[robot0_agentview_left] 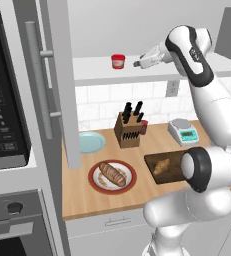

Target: From the different types of pastries on the counter, select a croissant and place it on the cutting board. Then retrieve a jar of jam from the cabinet and place it alongside the croissant on the cutting board.

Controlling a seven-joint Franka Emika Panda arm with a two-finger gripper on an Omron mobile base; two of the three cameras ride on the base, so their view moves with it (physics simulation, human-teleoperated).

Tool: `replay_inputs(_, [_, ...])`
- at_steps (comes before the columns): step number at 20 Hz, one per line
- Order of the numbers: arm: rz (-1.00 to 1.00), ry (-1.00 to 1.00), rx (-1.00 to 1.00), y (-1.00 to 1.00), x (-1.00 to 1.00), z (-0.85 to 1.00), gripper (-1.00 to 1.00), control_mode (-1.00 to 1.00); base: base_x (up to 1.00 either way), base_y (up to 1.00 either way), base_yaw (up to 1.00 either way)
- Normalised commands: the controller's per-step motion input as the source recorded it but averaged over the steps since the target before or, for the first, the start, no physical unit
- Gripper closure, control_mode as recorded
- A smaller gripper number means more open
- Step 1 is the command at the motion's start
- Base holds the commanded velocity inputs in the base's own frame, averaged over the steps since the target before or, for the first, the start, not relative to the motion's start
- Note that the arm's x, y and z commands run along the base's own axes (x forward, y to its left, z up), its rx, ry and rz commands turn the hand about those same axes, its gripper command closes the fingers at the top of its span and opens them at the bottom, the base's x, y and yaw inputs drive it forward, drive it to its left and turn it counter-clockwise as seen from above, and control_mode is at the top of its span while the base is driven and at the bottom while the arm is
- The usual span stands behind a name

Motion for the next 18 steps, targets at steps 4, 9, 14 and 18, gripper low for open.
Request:
replay_inputs(4, [0.07, 0.01, 0.02, 0.04, 0.5, -0.05, -1.0, -1.0, 0.0, 0.0, 0.0])
replay_inputs(9, [0.08, 0.02, 0.04, 0.0, 0.54, -0.08, -1.0, -1.0, 0.0, 0.0, 0.0])
replay_inputs(14, [0.08, 0.02, 0.06, 0.0, 0.51, -0.1, -1.0, -1.0, 0.0, 0.0, 0.0])
replay_inputs(18, [0.08, 0.01, 0.06, 0.0, 0.39, -0.06, -1.0, -1.0, 0.0, 0.0, 0.0])
